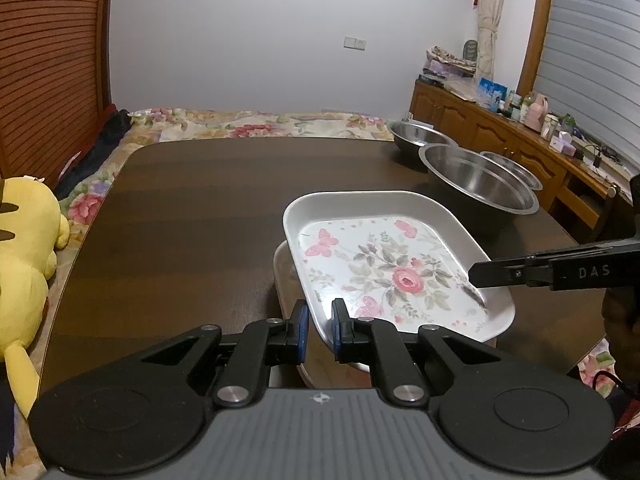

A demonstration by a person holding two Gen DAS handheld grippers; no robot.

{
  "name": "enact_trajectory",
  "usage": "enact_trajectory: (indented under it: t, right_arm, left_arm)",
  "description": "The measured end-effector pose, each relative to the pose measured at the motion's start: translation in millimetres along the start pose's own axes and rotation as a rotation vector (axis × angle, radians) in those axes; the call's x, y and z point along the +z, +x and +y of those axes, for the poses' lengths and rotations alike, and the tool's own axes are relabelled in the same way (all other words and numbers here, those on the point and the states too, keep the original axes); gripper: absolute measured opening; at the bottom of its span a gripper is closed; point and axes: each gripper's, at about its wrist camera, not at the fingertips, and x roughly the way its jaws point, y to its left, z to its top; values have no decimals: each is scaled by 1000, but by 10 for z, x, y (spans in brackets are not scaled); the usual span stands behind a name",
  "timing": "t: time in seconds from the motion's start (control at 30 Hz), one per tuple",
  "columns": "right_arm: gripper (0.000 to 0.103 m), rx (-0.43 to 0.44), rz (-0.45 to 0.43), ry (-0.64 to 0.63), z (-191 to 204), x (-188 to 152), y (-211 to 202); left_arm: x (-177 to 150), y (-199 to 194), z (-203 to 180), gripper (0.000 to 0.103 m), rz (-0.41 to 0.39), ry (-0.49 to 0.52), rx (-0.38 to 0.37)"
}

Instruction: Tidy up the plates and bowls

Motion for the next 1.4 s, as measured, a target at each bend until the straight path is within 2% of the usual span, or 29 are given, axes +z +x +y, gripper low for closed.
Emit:
enact_trajectory:
  t: [0.4, 0.5, 0.87, 1.03, 1.4]
  right_arm:
    - [15, -58, -57, -69, 96, -211, 18]
    - [15, -74, -69, -86, 113, -232, 22]
    - [16, -66, -83, -74, 94, -262, 7]
    - [16, -77, -104, -82, 119, -268, -33]
    - [16, -130, -200, -101, 36, -137, -332]
  left_arm:
    - [-72, 1, -22, 13, -11, 3, 19]
    - [-86, 1, -57, 14, -17, 20, 48]
    - [-169, 47, -32, 14, -7, 15, 60]
    - [-145, 32, -9, 15, -14, 7, 59]
    - [98, -44, -132, 21, -80, 26, 40]
